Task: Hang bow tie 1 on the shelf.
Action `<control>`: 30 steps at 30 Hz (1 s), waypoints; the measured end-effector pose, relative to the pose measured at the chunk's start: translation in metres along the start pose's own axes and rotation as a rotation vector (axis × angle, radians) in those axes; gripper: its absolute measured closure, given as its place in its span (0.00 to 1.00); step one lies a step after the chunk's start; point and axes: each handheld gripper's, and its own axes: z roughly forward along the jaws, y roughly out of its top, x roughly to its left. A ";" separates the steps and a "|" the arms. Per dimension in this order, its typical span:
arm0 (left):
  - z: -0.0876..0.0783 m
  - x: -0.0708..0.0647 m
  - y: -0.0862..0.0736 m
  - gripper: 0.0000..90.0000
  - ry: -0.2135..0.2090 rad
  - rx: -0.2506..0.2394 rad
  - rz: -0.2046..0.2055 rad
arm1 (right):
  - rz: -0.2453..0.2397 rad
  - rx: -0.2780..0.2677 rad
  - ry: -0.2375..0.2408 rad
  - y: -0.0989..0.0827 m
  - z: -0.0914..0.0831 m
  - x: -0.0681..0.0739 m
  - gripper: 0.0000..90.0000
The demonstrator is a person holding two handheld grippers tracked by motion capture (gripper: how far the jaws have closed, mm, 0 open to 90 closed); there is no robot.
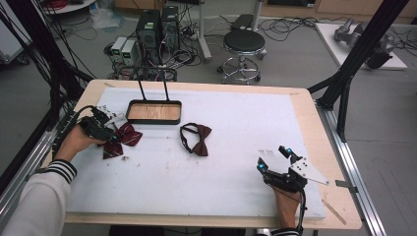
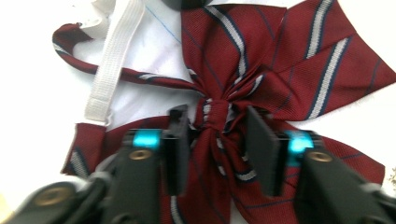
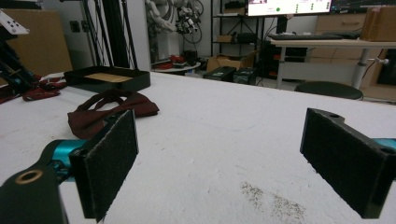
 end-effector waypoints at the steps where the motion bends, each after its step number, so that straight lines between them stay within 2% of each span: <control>1: 0.000 0.000 0.000 0.79 -0.001 0.001 -0.002 | 0.001 0.000 -0.001 0.000 0.000 0.000 0.12; 7: 0.000 -0.006 0.003 0.83 0.027 0.020 0.003 | 0.000 0.000 -0.001 0.000 0.000 0.000 0.12; 15: -0.001 -0.007 -0.001 0.83 0.041 -0.012 -0.010 | -0.001 0.000 -0.002 0.000 0.000 0.000 0.12; 26: -0.014 -0.011 -0.005 0.83 0.061 -0.127 -0.033 | -0.004 -0.001 -0.002 0.000 0.000 0.000 0.12; 30: -0.022 -0.012 -0.004 0.83 0.061 -0.194 -0.038 | -0.003 -0.001 -0.002 0.000 0.000 0.000 0.12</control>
